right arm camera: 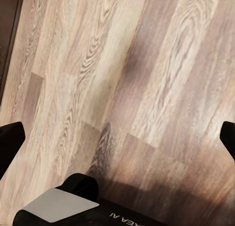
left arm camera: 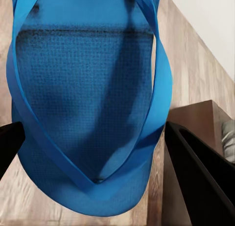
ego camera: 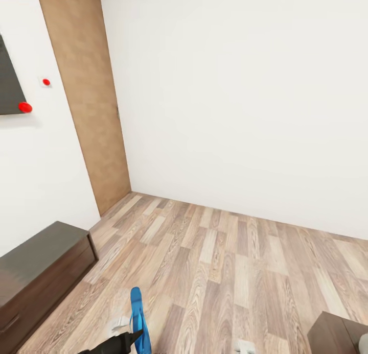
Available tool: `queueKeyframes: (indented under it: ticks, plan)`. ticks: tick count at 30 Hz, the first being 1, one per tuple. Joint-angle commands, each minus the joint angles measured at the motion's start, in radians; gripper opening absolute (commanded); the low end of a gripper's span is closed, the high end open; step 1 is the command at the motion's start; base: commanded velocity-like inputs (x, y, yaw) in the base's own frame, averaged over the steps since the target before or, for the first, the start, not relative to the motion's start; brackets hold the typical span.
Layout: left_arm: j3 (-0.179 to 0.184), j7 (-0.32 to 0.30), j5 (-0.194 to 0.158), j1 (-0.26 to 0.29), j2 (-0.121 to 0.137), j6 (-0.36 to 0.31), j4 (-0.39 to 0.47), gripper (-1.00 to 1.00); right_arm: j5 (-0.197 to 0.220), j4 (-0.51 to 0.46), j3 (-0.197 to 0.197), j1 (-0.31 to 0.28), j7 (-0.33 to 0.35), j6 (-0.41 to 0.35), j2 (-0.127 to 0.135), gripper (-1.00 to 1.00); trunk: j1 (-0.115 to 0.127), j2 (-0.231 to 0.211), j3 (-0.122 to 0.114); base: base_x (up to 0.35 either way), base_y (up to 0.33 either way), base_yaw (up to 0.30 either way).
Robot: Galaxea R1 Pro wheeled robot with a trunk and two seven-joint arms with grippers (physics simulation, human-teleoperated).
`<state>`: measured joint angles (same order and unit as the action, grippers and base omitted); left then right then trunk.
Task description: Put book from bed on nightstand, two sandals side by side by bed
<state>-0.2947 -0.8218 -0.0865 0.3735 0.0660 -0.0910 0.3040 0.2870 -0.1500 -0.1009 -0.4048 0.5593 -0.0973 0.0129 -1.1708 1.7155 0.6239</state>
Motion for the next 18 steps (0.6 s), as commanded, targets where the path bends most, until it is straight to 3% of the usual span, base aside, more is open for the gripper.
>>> queueKeyframes:
  ticks: [1, 7, 18]
  plan:
    - [-0.001, -0.004, -0.007, 0.001, 0.000, -0.001, -0.003, -1.00, 0.011, -0.002, -0.008, 0.000, 0.001, -0.007, 0.001, 1.00, 0.000, 0.000, 0.001, 0.000, 0.000, 0.264]
    - [-0.002, -0.004, -0.008, 0.001, 0.000, 0.085, -0.024, -1.00, 0.011, -0.002, -0.008, 0.000, 0.001, -0.006, 0.001, 1.00, 0.000, 0.000, 0.004, 0.000, 0.000, 0.271]
    - [-0.003, -0.004, -0.009, 0.001, 0.000, 0.102, -0.026, -1.00, 0.011, -0.002, -0.008, 0.000, 0.001, -0.006, 0.001, 1.00, 0.000, 0.000, 0.009, 0.000, 0.000, 0.273]
